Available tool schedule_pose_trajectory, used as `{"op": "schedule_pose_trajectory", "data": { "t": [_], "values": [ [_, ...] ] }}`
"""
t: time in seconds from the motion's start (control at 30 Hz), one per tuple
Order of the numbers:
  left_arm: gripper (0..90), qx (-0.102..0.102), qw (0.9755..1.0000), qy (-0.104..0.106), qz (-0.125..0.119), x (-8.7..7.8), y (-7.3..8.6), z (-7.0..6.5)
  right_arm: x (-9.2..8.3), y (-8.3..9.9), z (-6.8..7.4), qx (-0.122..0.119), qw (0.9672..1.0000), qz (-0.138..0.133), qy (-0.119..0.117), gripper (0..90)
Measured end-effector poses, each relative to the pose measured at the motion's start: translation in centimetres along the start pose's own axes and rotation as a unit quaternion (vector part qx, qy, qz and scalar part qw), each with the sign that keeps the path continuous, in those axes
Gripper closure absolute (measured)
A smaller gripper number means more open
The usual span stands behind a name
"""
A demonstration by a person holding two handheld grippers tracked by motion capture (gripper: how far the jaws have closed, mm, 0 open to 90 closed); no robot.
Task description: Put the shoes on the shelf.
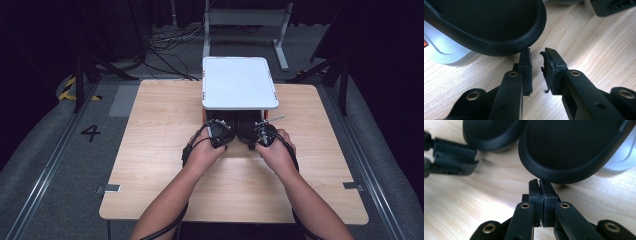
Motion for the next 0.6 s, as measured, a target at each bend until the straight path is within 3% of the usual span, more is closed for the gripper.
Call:
{"op": "schedule_pose_trajectory", "data": {
  "t": [0.1,0.2,0.27,0.43,0.53,0.6],
  "values": [
    [76.7,-0.002,1.0,0.0,0.001,0.0,0.0,0.1,0.2,-0.3,-0.3,0.008,0.9999,0.012,-0.003,90.0],
    [75.8,-0.001,1.0,0.004,0.0,0.0,0.1,-0.1,0.2,-0.3,-0.2,0.001,0.9999,0.01,0.001,89.6],
    [72.2,0.0,0.9999,0.01,-0.003,-0.2,0.2,-0.1,0.0,-0.1,0.0,0.005,0.9999,-0.004,-0.011,82.6],
    [67.8,-0.003,0.9996,0.017,-0.022,-1.4,0.5,0.0,-1.5,0.2,-0.1,-0.006,0.9994,-0.034,-0.006,76.7],
    [63.6,-0.003,0.9991,0.021,-0.036,-2.6,0.7,0.1,-3.5,0.3,0.0,-0.024,0.9973,-0.069,-0.006,70.4],
    [58.9,-0.002,0.9987,0.021,-0.046,-3.8,1.1,0.1,-4.9,0.5,-0.2,-0.039,0.9953,-0.088,0.007,66.9]
  ]
}}
Point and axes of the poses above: each handheld gripper's, and its own axes: x roughly forward along the jaws, y roughly out of its underside, z roughly to its left, the point moved 7 cm from there along x, roughly forward along the jaws, and after that the axes turned 12 degrees about -x, right-handed, at the moved point
